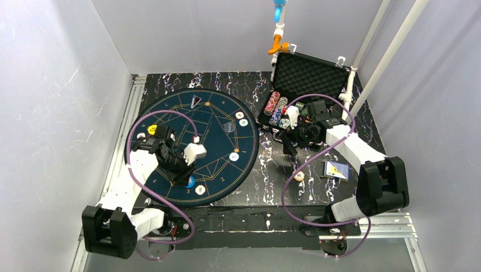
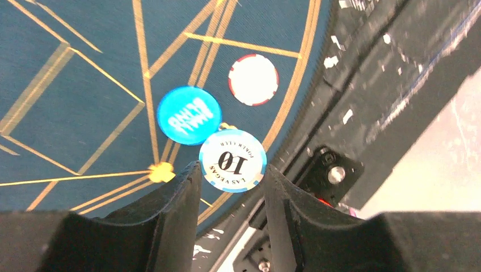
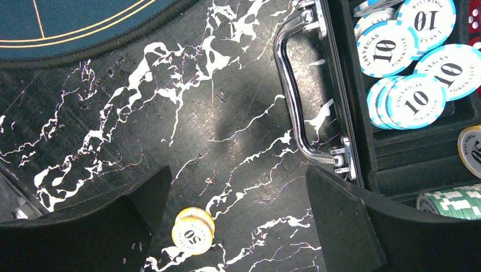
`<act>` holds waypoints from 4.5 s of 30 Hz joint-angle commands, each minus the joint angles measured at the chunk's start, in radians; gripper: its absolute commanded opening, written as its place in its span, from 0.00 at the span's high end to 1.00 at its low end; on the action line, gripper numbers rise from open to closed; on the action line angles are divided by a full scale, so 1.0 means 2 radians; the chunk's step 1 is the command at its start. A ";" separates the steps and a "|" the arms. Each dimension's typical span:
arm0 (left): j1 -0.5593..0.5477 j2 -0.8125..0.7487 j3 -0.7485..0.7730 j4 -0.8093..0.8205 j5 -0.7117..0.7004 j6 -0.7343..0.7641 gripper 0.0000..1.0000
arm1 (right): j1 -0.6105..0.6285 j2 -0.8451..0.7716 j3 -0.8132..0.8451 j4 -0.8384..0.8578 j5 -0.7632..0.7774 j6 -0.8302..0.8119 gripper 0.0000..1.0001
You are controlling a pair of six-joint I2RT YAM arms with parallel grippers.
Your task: Distribute texas hold em gaming equipment
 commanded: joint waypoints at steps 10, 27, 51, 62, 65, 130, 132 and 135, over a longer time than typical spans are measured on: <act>0.002 -0.047 -0.087 -0.052 0.001 0.087 0.86 | -0.003 0.004 0.011 0.002 -0.009 -0.005 0.02; -0.073 0.009 -0.130 0.071 -0.085 0.004 0.82 | -0.002 0.011 0.013 0.003 -0.004 -0.005 0.02; -0.150 0.037 -0.112 0.085 -0.061 -0.046 0.52 | -0.003 0.011 0.014 0.002 0.000 -0.006 0.02; -0.152 0.067 0.024 0.133 -0.039 -0.130 0.35 | -0.003 0.008 0.014 0.005 0.001 -0.003 0.02; -0.165 0.130 0.072 0.182 -0.057 -0.173 0.29 | -0.002 0.008 0.014 0.005 0.003 -0.003 0.02; 0.188 0.212 0.160 0.115 -0.078 -0.168 0.71 | -0.002 0.011 0.014 0.002 0.005 0.000 0.02; 0.226 0.221 0.176 0.114 -0.081 -0.154 0.71 | -0.002 0.017 0.015 0.002 0.005 0.000 0.02; 0.261 0.251 0.211 0.116 -0.087 -0.144 0.71 | -0.003 0.023 0.015 0.002 0.007 -0.001 0.02</act>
